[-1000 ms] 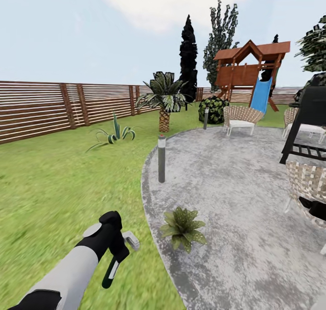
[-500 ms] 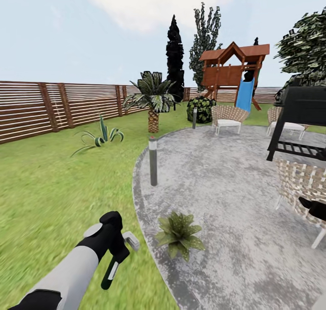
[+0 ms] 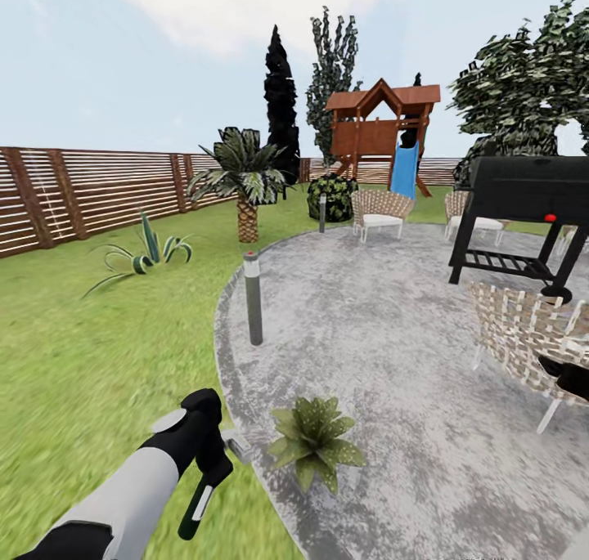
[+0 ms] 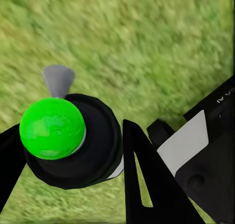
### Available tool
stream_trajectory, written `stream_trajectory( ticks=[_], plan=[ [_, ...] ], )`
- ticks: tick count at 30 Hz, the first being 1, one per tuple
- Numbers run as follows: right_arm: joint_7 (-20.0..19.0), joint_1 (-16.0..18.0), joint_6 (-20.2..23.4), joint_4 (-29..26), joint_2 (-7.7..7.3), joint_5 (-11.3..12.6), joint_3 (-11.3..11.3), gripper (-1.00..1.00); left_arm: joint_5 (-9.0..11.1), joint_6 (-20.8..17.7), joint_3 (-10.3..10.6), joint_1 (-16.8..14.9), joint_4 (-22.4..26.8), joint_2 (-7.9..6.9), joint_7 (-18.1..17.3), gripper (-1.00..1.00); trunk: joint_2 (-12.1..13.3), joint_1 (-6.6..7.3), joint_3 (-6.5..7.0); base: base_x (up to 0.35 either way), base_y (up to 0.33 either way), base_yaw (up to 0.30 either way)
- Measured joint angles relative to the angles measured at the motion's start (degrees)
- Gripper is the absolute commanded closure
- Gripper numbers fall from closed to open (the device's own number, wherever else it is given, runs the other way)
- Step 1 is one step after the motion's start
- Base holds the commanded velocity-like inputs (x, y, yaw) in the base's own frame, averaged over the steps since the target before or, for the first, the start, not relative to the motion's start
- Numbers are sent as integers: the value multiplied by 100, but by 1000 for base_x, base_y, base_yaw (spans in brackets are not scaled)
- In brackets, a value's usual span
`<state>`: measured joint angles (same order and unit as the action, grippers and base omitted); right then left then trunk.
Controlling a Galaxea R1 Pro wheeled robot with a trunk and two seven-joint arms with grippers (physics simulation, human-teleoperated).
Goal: Pick up the pesticide atomizer in the garden and spray insectifuge to fully cover both potted plants in the garden.
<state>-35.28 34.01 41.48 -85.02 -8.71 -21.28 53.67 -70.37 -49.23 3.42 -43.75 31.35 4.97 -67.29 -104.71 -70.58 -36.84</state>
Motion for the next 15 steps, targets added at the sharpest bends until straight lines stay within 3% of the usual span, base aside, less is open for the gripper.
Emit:
stream_trajectory(
  ticks=[9, 15],
  plan=[
    [0, 0, -2, 69, 14, 0, -24, -100, 4, 2, 2, -1, -146, 16, 4, 100, 0, -1, 0, 17, 6, -300],
    [-4, -19, -36, 1429, 20, -17, -32, -100, 2, 13, 5, -1, -275, 23, 8, 100, 1, -2, -8, 0, 0, -173]
  ],
)
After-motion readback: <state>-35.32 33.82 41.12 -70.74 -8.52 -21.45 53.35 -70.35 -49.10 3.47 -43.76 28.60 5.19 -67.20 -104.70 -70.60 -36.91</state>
